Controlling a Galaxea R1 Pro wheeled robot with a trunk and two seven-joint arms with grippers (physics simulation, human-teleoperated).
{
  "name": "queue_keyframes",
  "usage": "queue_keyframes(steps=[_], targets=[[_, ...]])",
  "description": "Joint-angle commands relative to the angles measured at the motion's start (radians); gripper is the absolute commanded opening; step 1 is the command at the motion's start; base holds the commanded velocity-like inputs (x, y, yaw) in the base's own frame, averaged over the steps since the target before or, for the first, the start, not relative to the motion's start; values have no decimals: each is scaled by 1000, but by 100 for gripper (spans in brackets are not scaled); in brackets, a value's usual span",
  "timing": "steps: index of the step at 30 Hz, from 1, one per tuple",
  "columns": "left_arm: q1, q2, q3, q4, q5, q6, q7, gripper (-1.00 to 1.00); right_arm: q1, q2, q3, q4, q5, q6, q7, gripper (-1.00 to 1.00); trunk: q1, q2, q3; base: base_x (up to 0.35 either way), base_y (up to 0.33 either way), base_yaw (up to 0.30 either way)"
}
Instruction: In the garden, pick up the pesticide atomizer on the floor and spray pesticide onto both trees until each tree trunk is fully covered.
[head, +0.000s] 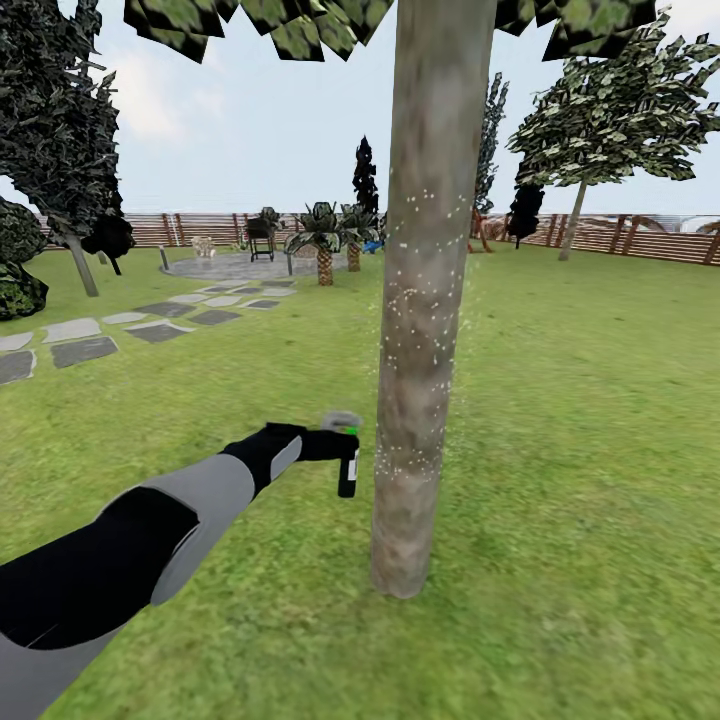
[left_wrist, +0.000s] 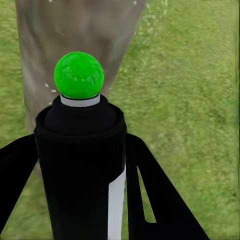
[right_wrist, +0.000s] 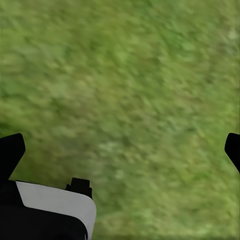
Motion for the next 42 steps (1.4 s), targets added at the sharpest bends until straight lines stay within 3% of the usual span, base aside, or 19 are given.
queue_keyframes(steps=[1,2,5,9,11,14,17,23,27,35,38,42], targets=[[2,0,-3,-4,-6,-8,-44,-100,0,0,0,0,0,0,0,100,0,0,0,0,0,0],[3,0,-4,-20,-10,-13,-108,-100,0,0,0,0,0,0,0,100,0,0,0,0,0,0],[4,0,-5,-84,-13,-11,-208,-100,0,0,0,0,0,0,0,100,0,0,0,0,0,0],[4,0,-9,-194,-14,8,-238,-100,0,0,0,0,0,0,0,100,0,0,0,0,0,0],[4,0,-10,-287,-15,73,-225,-100,0,-1,0,0,0,0,0,100,0,0,0,0,0,0],[4,0,-9,-409,-15,151,-134,-100,0,-1,0,0,0,0,0,100,0,0,0,0,0,0],[4,0,-7,-526,-14,235,-94,-100,0,-1,0,0,0,0,0,100,0,0,0,0,0,0],[4,0,-3,-630,-15,275,-59,-100,0,-1,0,0,0,0,0,100,0,0,0,0,0,0],[4,0,-2,-623,-15,276,38,-100,0,-1,0,0,0,0,0,100,0,0,0,0,0,0],[4,0,-1,-487,-16,264,54,-100,0,-1,0,0,0,0,0,100,0,0,0,0,0,0],[4,0,-4,-363,-16,180,53,-100,0,0,0,0,0,0,0,100,0,0,0,0,0,0],[4,0,-2,-267,-16,109,52,-100,0,-1,0,0,0,0,0,100,0,0,0,0,0,0]])
